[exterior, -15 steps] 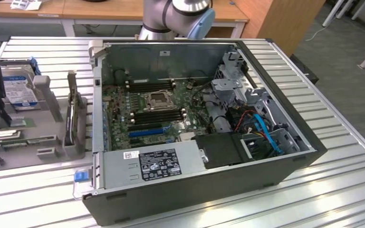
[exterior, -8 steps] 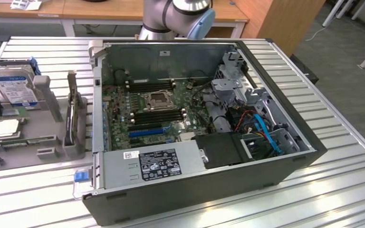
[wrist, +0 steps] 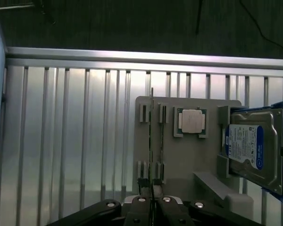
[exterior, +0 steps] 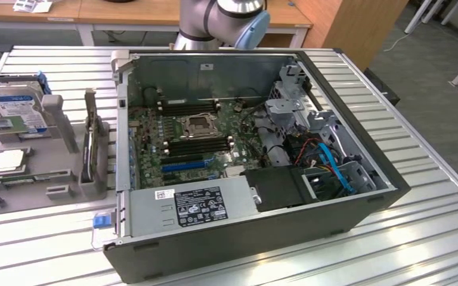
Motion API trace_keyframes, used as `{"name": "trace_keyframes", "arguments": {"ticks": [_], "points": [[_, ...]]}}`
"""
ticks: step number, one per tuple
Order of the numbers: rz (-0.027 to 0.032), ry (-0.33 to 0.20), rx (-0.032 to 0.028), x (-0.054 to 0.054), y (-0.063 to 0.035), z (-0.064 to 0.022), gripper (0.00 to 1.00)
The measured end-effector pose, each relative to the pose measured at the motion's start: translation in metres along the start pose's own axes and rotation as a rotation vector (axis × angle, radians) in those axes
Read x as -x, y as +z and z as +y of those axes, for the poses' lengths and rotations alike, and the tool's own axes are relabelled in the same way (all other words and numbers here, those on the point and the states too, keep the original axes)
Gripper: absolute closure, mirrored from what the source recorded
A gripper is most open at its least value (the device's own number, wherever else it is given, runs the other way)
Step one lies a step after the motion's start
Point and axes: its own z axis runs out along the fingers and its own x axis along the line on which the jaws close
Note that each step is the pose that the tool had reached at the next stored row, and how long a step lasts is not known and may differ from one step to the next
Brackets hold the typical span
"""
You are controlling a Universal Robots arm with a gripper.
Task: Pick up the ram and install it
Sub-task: 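Pick up the ram and move it above insertion slot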
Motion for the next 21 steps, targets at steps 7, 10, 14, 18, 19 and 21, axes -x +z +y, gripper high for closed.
{"name": "trace_keyframes", "arguments": {"ticks": [7,10,14,18,19,21], "points": [[0.0,0.0,0.0012,0.0,-0.0007,-0.0153,0.88],[0.0,0.0,0.0011,0.0,-0.0012,-0.0288,0.88],[0.0,0.0,0.0011,0.0,-0.002,-0.0472,0.88],[-0.0001,0.0,0.001,0.0,-0.0027,-0.0652,0.88],[0.0001,0.0,0.0012,0.0,-0.003,-0.0696,0.88],[0.0,0.0,0.0011,0.0,-0.0033,-0.0789,0.88]]}}
